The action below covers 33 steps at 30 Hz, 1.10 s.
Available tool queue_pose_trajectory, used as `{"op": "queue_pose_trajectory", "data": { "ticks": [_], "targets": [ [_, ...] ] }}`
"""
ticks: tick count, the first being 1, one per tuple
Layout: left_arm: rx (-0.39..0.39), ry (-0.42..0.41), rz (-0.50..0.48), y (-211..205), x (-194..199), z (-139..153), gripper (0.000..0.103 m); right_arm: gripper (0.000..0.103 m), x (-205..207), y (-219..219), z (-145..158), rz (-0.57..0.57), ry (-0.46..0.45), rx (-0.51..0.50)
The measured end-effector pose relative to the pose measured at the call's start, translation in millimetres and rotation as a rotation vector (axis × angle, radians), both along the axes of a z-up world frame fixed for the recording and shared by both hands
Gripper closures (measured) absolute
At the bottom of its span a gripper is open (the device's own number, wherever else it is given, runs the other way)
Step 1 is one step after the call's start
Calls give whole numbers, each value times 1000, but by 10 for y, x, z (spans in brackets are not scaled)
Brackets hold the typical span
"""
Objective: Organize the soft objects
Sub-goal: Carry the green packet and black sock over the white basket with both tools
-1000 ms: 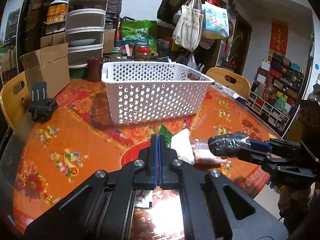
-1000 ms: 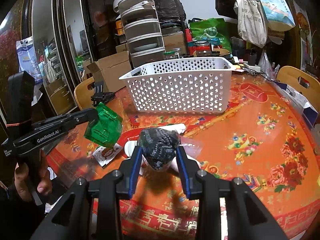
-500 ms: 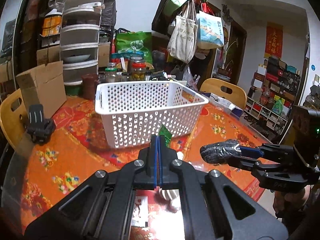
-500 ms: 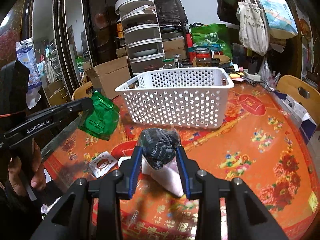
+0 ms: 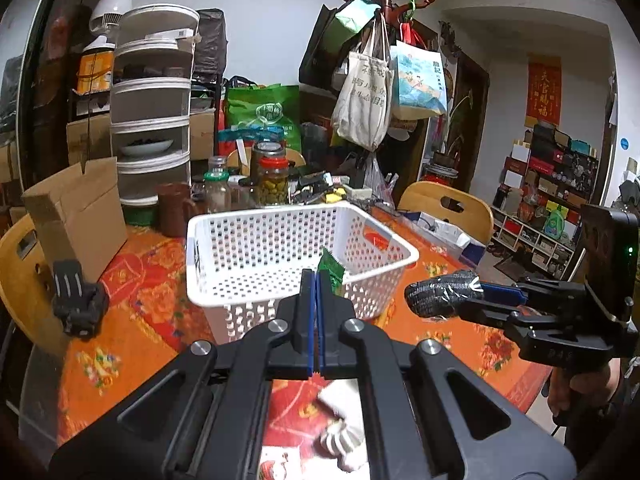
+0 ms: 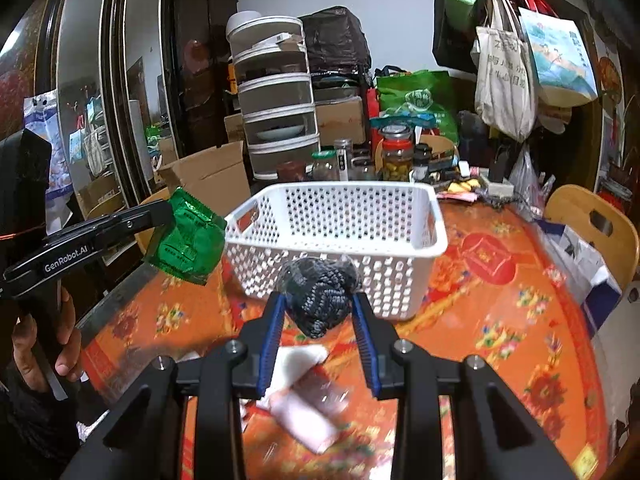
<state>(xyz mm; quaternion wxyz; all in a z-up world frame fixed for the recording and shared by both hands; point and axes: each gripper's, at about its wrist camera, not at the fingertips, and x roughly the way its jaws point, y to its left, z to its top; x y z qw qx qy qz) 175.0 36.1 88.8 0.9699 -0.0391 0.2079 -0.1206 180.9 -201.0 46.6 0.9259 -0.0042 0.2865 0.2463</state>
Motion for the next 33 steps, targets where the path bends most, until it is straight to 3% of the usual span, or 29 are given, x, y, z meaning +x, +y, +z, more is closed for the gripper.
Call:
{"op": "queue_pose_trajectory", "data": {
  "ticks": [10, 15, 22, 33],
  "targets": [
    [-9, 0, 19, 31, 588, 422, 102, 70, 572, 67, 315, -24, -6, -30],
    [-6, 55, 39, 60, 956, 491, 102, 71, 862, 157, 335, -38, 12, -55],
    [3, 145, 62, 86, 1547, 303, 102, 71, 1319, 343, 224, -55, 63, -97],
    [32, 318, 109, 95, 2389, -298, 102, 71, 1982, 611, -101, -71, 179, -161]
  ]
}}
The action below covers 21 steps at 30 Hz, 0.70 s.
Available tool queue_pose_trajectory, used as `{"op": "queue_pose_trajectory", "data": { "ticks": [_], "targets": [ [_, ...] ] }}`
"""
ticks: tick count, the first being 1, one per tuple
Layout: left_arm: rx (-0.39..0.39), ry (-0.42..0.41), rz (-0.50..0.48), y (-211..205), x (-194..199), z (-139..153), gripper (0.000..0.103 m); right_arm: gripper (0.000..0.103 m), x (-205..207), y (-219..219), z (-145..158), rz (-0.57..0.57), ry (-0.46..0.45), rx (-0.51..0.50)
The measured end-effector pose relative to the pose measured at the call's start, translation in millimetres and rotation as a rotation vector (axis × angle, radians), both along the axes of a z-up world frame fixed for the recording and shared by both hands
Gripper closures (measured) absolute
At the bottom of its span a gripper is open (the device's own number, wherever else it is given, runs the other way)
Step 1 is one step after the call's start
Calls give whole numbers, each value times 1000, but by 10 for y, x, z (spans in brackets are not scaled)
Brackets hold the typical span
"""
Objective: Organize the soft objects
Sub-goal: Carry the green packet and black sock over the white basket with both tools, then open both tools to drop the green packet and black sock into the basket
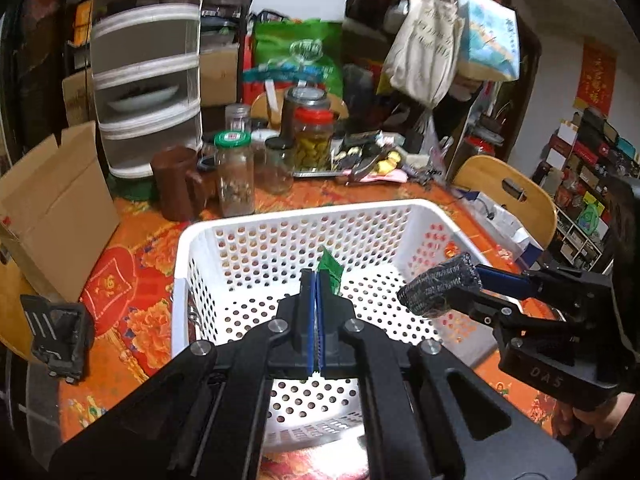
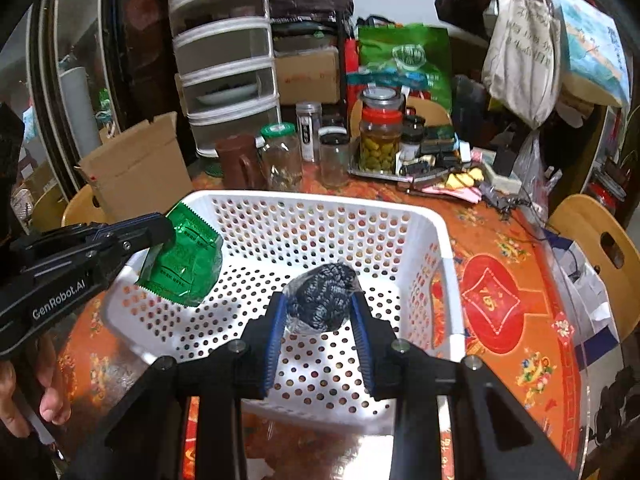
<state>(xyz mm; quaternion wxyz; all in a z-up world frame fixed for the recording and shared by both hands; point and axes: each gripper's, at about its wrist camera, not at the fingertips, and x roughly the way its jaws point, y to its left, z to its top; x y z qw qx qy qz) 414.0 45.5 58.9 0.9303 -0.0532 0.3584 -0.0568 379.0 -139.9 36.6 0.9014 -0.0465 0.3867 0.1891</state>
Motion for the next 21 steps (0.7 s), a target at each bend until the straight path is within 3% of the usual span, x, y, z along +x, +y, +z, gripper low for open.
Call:
{"op": "queue_pose_trajectory", "data": {
  "ticks": [7, 21],
  "targets": [
    [35, 103, 17, -16, 375, -338, 102, 71, 249, 77, -276, -16, 57, -44],
    [56, 229, 39, -87, 593, -723, 102, 71, 485, 86, -531, -37, 124, -87]
  ]
}}
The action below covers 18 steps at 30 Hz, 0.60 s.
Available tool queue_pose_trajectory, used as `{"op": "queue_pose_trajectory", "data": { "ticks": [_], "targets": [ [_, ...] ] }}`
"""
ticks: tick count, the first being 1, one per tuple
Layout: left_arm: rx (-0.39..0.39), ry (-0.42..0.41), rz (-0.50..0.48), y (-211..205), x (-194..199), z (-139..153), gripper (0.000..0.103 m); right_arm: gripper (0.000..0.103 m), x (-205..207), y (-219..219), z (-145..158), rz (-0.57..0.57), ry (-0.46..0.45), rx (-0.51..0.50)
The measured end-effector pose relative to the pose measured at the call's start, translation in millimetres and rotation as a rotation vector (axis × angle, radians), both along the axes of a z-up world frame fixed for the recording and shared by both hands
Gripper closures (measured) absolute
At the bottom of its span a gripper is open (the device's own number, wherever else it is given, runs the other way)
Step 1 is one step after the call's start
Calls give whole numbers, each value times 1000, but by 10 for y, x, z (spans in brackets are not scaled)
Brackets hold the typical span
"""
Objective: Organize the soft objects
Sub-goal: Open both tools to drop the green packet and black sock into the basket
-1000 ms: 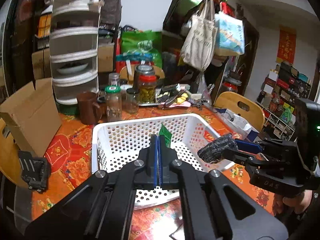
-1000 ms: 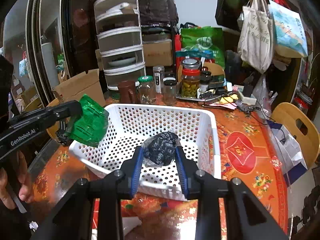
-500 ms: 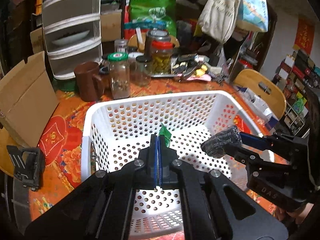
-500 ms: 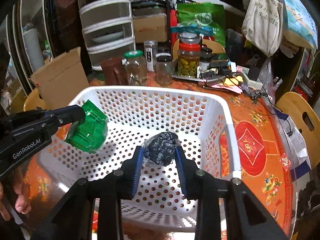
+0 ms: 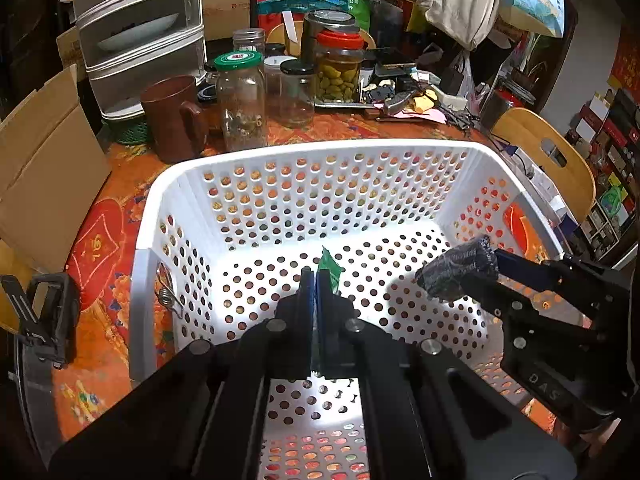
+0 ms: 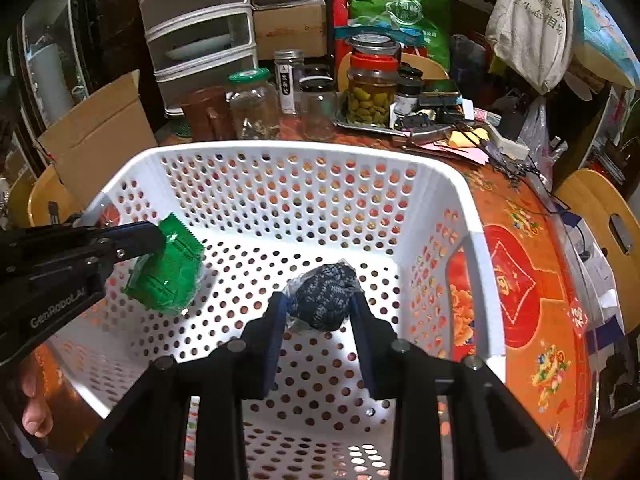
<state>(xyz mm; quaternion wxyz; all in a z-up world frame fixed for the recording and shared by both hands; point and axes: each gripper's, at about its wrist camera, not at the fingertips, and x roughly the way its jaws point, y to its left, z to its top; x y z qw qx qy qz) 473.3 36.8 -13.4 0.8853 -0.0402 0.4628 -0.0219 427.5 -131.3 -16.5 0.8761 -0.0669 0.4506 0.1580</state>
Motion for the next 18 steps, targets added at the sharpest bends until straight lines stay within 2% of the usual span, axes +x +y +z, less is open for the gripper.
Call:
{"op": "queue_pose_trajectory", "data": {
  "ticks": [4, 7, 8, 9, 10, 11, 12, 13, 14, 18],
  "targets": [
    [-1, 0, 4, 11, -3, -13, 102, 71, -1, -17, -8, -6, -3, 9],
    [-7, -9, -2, 11, -22, 13, 96, 70, -4, -54, 35, -15, -13, 34],
    [-11, -13, -4, 11, -29, 30, 87, 68, -13, -65, 57, -17, -16, 40],
    [-5, -20, -7, 3, -46, 53, 75, 61, -19, -78, 78, -17, -18, 47],
    [1, -30, -6, -6, -65, 76, 68, 52, -35, -100, 106, -22, -23, 53],
    [3, -41, -5, -8, -86, 105, 55, 47, -53, -117, 132, -24, -32, 59],
    [-2, -54, -6, -9, -117, 143, 47, 38, -63, -125, 148, -25, -37, 61],
    [-7, -64, -7, -4, -144, 176, 45, 32, -85, -136, 169, -27, -43, 63],
    [-7, -75, -9, -5, -172, 211, 39, 31, -111, -152, 197, -24, -48, 69],
    [-12, -119, -23, -10, -335, 385, 14, 10, -259, -202, 333, -6, -80, 104]
  ]
}}
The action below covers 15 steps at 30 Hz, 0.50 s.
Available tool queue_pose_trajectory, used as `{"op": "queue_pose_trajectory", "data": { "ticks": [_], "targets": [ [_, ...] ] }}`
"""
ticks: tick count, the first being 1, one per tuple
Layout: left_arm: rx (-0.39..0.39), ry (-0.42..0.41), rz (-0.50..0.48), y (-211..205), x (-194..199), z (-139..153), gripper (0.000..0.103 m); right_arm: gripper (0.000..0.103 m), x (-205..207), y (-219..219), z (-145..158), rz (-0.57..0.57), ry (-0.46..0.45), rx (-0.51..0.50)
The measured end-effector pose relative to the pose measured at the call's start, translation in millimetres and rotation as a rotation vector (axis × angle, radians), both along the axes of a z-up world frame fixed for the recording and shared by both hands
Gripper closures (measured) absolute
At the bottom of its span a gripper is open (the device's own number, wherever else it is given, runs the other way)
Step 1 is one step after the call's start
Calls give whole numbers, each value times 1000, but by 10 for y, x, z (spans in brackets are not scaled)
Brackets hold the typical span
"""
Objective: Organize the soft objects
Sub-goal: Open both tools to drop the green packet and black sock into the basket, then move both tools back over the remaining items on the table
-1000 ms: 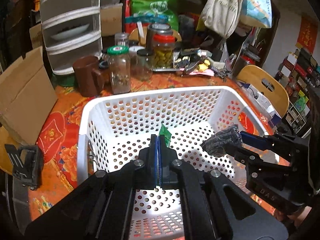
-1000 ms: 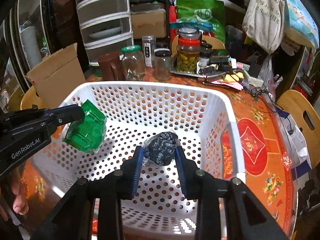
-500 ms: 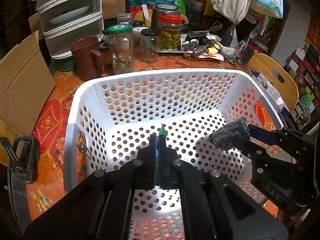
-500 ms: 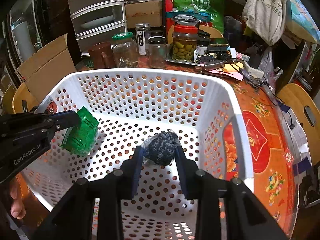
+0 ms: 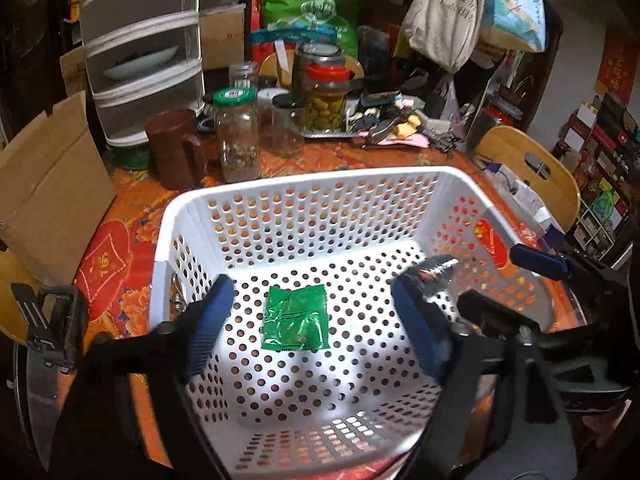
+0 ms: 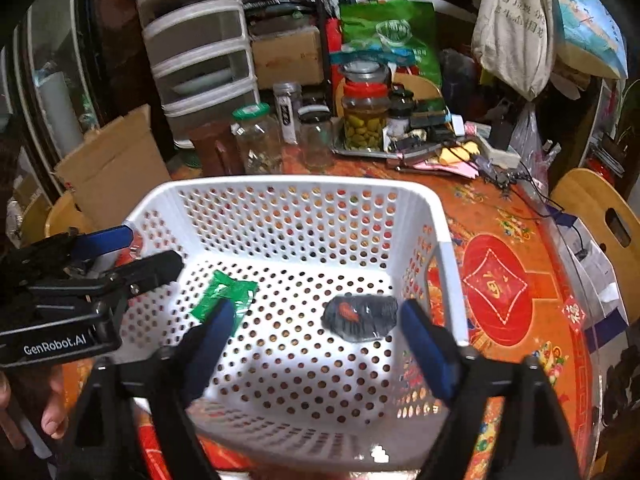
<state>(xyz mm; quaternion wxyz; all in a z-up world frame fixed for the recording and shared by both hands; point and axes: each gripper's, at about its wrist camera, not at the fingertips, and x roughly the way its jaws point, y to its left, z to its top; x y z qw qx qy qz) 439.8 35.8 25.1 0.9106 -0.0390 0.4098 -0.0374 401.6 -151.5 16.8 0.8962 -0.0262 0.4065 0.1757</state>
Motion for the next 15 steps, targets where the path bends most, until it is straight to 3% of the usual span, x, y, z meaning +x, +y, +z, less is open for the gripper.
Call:
{"op": "queue_pose_trajectory", "data": {
  "ticks": [2, 5, 15],
  "targets": [
    [15, -35, 0, -2, -114, 97, 1, 2, -147, -44, 104, 13, -35, 17],
    [38, -94, 8, 20, -336, 250, 0, 0, -325, -102, 226, 22, -72, 28],
    [40, -149, 12, 104, -1012, 542, 0, 0, -808, -260, 403, 6, -114, 48]
  ]
}}
